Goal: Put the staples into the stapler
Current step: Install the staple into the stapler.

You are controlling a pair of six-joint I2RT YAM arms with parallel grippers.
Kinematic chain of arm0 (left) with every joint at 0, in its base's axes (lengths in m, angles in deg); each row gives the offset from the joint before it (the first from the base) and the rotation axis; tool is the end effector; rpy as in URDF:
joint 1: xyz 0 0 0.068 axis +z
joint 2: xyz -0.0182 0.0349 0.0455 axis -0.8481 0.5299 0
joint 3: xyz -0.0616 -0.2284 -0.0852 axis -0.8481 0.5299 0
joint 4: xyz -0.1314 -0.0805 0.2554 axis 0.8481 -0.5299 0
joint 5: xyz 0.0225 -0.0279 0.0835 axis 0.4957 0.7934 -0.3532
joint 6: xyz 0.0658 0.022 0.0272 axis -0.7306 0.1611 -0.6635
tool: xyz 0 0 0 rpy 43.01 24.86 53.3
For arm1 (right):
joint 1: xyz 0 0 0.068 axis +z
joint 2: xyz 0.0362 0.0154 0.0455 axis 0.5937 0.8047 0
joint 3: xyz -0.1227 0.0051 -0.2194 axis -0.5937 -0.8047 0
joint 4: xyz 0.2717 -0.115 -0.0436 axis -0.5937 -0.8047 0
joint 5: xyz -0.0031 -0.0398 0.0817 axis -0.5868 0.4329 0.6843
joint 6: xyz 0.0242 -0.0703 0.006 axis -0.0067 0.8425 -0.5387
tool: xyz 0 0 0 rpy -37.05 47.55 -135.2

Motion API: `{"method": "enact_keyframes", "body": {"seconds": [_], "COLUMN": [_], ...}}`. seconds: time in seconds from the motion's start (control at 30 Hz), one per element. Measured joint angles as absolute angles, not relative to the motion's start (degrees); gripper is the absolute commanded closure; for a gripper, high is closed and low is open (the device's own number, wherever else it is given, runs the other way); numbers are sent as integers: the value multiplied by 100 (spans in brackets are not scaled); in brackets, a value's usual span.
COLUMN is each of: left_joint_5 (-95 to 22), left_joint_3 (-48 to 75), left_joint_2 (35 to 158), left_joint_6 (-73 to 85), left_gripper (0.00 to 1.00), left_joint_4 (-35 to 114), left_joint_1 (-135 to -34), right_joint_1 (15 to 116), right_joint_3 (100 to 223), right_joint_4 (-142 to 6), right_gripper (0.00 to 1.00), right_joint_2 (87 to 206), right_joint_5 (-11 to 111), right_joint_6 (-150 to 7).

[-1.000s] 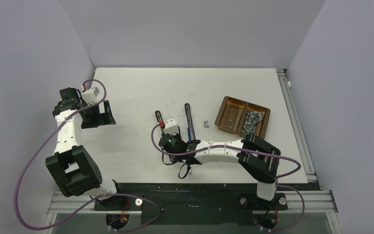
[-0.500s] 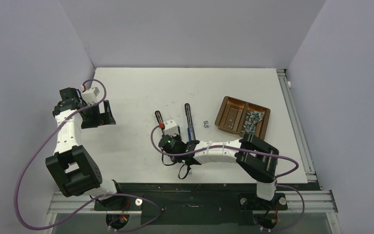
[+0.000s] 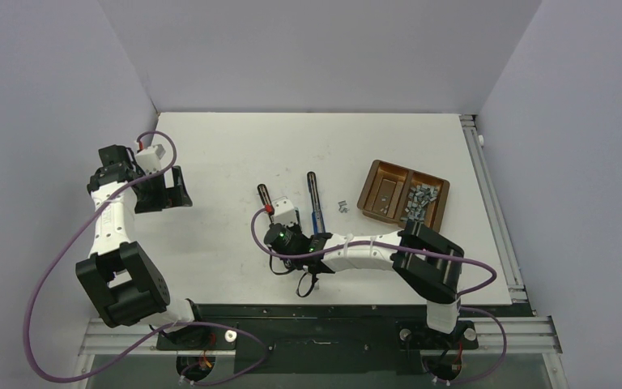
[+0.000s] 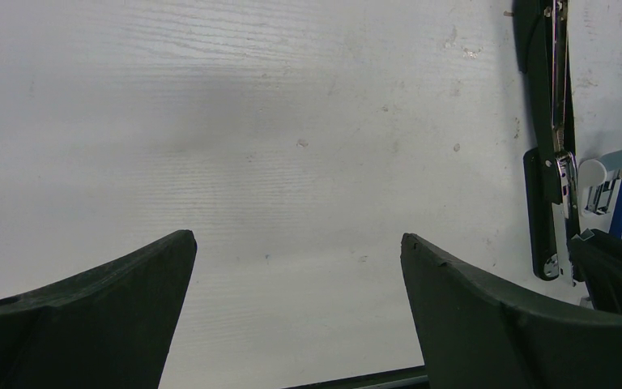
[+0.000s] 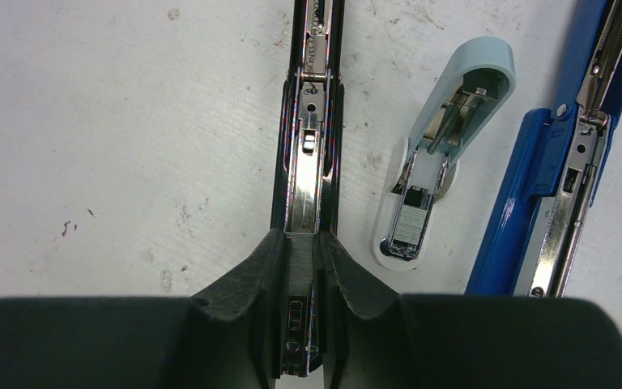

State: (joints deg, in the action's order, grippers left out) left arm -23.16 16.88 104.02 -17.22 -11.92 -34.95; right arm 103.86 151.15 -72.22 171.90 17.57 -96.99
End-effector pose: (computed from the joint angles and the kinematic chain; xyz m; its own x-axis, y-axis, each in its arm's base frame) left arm 0.3228 0.1123 0.2227 -0.8490 -0.1651 -0.5019 -0.0483 0.9702 -0.2375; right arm 0.1905 0.3901 0.1082 -0.6234 -0.2312 -0.7469 -0.4649 0.8777 0.1163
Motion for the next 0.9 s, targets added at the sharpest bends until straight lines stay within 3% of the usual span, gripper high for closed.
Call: {"method": "enact_keyframes", "body": {"seconds": [0.6,0.9], "left_joint_5": [-2316,-2316], "left_joint_3": [1559,1391], "left_joint_2": [10402,10424], "left_joint_6": [-1727,-1794], "left_gripper": [4,4], "left_joint_4": [-1199,-1284], "left_joint_1": [-3495,-3495], "right_joint_1": [10316,10316], "right_joint_3": [15115,15113], "right_joint_4": [-7194,-7196], "right_gripper": [63,35], "right_joint_2": [17281,17259], "right_joint_5": [2048,2094], "right_joint_6": [-9734,-9640]}}
